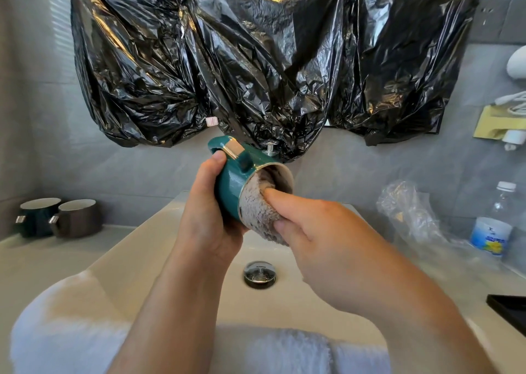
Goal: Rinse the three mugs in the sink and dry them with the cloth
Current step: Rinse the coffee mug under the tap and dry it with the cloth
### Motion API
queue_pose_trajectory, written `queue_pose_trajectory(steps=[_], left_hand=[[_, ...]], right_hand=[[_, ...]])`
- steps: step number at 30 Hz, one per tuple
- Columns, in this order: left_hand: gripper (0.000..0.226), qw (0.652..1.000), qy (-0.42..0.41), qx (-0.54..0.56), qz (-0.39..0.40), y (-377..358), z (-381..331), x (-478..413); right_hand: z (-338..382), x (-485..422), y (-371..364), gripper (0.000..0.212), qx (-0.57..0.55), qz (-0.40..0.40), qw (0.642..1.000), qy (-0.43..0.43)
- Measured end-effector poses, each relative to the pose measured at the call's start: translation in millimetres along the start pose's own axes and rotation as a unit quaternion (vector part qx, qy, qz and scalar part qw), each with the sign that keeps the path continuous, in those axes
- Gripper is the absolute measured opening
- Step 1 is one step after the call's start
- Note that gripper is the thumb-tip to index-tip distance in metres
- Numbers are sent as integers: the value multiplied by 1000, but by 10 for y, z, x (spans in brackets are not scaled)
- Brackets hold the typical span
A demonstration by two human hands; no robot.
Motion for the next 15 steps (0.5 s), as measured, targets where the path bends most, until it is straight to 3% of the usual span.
queue_pose_trajectory(steps=[4,8,10,12,15], left_hand=[[30,999,9,-47,11,-43,29,2],[28,993,21,-107,39,-155,107,35],[29,992,18,-112,50,-182,117,41],[29,992,17,-112,58,-176,121,33],[30,993,4,-88,84,-204,114,32]], right_hand=[[75,-85,-130,27,60,-31,998,11],[-176,-146,-201,15,42,0,992,-123],[-248,-173,-240,6,-47,29,988,-145],[-261,-164,-242,15,-195,45,969,-144],[-204,-124,-247,34,-421,81,897,-105]])
Point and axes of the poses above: each hand's wrist, its own x-axis away from the middle knuckle, its own y-axis out of the back of the hand, z = x × y, the point moved 5 cm from there along -x, towards the middle knuckle, and after that the axes turned 11 degrees about z, right-handed, at the moved point
